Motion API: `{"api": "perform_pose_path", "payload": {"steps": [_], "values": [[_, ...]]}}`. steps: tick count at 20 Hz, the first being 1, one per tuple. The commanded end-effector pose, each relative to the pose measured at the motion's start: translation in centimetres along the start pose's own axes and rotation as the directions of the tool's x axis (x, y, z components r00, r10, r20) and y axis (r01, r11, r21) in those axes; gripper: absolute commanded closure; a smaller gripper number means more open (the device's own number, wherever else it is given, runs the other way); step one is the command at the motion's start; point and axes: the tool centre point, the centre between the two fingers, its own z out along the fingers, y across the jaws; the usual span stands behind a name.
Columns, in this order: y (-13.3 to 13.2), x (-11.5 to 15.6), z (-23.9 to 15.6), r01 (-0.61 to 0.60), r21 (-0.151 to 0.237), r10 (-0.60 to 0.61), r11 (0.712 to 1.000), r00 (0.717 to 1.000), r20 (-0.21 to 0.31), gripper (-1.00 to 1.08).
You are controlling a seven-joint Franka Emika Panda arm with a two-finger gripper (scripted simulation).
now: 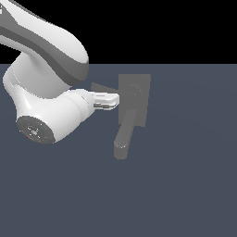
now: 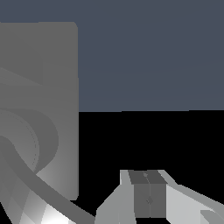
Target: Turn on the faucet by rotating a designated handle.
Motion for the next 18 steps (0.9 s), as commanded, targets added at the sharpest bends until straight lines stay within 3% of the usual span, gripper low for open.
{"api": "perform_pose_path", "payload": {"steps": [1, 18], "values": [[-0.2, -0.8, 0.0, -0.001, 0.000, 0.001, 1.000, 1.000, 0.002, 1.08], [-2.0, -6.7, 0.0, -0.003, -0.003, 0.003, 1.000, 1.000, 0.009, 1.08]]}}
